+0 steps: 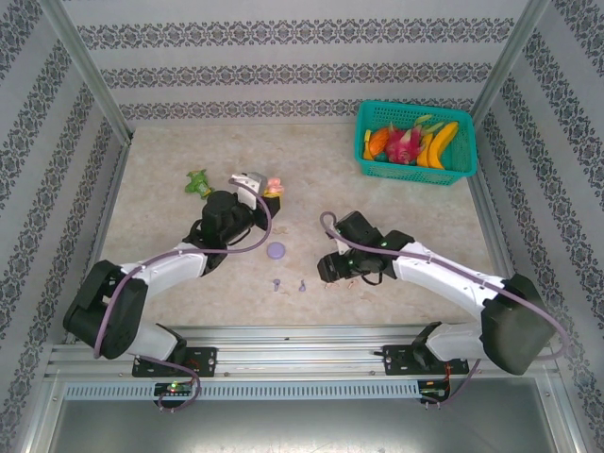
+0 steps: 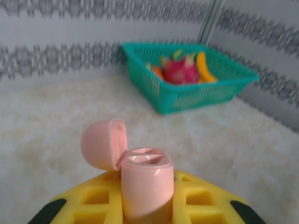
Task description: Insert the wireless bluetooth earbuds into the charging case
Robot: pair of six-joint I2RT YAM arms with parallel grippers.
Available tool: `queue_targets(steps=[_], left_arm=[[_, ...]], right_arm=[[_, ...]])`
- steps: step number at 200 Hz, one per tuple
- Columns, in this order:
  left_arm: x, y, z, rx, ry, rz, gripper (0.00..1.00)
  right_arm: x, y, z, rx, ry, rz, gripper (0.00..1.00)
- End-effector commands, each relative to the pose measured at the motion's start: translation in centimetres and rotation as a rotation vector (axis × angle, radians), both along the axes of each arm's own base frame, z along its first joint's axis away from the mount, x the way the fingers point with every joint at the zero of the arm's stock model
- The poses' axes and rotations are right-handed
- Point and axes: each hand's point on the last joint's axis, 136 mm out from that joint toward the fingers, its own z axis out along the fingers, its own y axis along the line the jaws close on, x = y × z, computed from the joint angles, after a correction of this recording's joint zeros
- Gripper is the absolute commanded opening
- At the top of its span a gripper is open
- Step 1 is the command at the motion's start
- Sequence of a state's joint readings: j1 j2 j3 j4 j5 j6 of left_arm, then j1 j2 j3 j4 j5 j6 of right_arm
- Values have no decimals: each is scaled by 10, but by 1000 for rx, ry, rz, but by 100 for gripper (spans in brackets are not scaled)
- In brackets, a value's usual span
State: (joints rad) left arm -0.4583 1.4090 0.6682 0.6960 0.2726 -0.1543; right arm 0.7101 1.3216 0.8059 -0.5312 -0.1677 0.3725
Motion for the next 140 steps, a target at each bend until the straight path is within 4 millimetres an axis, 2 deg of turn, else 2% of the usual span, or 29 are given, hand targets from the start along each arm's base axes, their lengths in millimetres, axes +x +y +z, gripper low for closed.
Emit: queue_targets(steps=[1, 27, 59, 140], left_arm=[[-11, -5, 54, -66, -209, -46, 0], [-19, -18, 58, -58, -228, -138, 0], [-20, -25, 61, -68, -236, -179, 0], [-14, -17, 63, -91, -235, -151, 0]], right_arm=[[-9, -2, -20, -64, 12, 75, 63], [-11, -1, -34, -106, 35, 90, 63], [-10, -2, -44, -141, 46, 103, 62], [-5, 3, -59, -212, 75, 121, 61]])
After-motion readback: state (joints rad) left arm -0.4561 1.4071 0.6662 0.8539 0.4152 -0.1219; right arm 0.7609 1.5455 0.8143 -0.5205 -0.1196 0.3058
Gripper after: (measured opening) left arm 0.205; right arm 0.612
